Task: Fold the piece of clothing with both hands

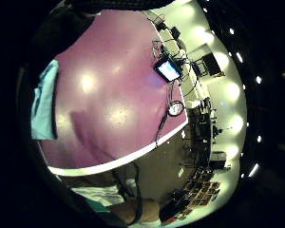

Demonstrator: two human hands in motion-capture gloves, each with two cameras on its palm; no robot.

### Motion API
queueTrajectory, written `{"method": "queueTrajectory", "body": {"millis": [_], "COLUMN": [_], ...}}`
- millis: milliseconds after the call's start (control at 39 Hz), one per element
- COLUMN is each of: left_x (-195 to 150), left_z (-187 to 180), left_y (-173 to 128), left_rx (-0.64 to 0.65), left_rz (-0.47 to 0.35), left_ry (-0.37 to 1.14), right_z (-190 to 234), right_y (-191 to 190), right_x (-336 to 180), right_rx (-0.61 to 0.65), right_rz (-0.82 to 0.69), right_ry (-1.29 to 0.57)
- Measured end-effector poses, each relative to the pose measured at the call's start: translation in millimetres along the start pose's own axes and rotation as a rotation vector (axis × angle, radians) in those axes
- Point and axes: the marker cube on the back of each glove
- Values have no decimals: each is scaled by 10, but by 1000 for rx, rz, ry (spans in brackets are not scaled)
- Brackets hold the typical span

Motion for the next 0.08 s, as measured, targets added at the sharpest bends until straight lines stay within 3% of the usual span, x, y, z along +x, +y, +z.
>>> {"method": "queueTrajectory", "body": {"millis": [77], "left_x": [60], "left_z": [-31], "left_y": [38], "left_rx": [-22], "left_rz": [8], "left_ry": [-5], "right_z": [98], "right_y": [184], "right_x": [51], "right_rx": [-125], "right_rz": [9], "right_ry": [12]}}
